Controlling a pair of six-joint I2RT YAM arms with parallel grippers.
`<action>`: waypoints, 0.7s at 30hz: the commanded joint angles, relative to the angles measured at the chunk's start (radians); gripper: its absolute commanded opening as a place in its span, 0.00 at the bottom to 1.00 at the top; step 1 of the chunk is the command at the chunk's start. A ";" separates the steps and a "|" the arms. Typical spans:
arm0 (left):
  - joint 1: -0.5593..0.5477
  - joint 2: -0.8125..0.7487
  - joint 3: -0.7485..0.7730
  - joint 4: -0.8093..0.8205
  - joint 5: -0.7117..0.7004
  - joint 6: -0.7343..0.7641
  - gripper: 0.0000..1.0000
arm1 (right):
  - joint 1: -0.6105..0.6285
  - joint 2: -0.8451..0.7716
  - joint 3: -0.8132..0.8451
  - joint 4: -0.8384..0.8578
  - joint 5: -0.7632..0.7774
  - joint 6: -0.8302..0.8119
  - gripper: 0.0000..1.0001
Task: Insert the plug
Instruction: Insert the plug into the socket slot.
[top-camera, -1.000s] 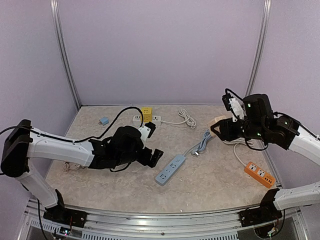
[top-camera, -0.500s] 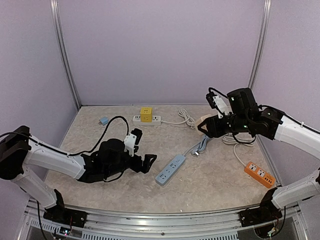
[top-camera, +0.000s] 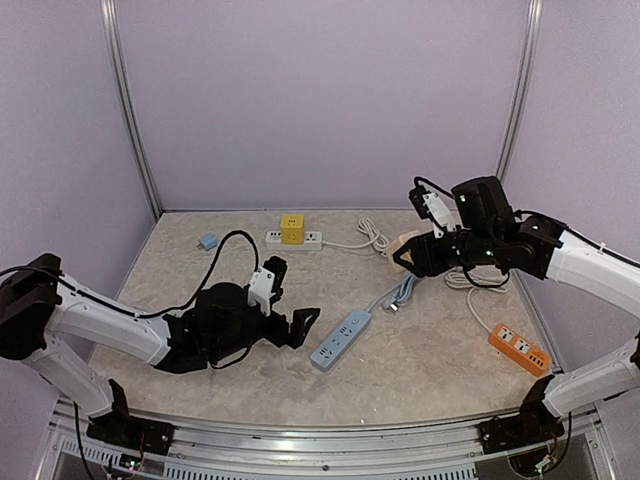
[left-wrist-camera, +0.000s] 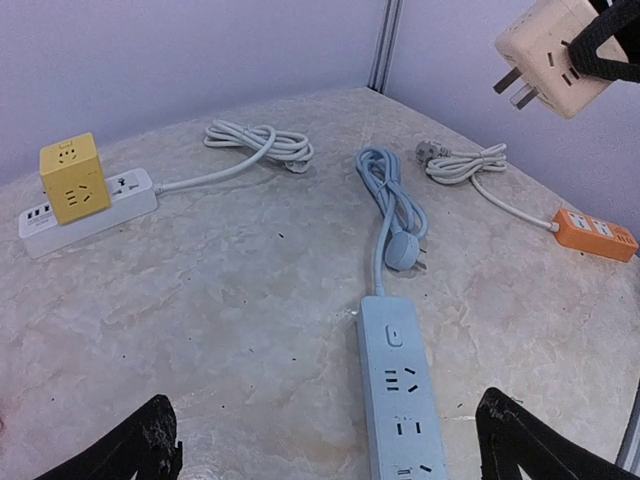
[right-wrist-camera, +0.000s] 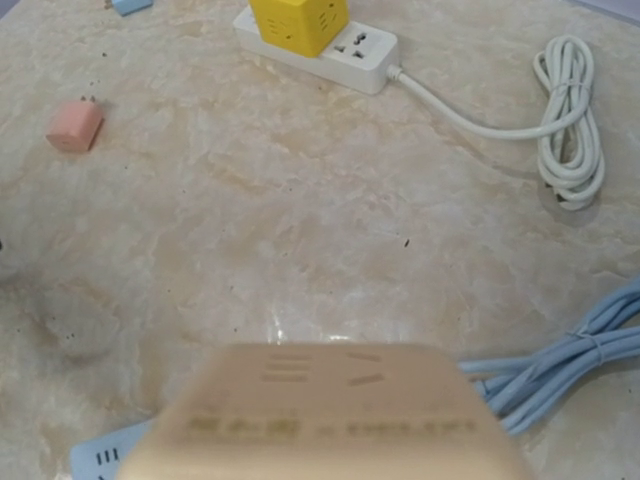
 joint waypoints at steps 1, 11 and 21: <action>-0.010 -0.021 -0.033 0.064 -0.039 0.019 0.99 | -0.001 0.033 0.034 -0.006 -0.009 -0.021 0.00; -0.071 0.055 -0.049 0.172 -0.189 -0.018 0.99 | 0.019 0.107 0.062 -0.007 -0.009 -0.043 0.00; -0.103 0.125 -0.061 0.275 -0.243 -0.003 0.99 | 0.023 0.128 0.070 -0.010 -0.009 -0.060 0.00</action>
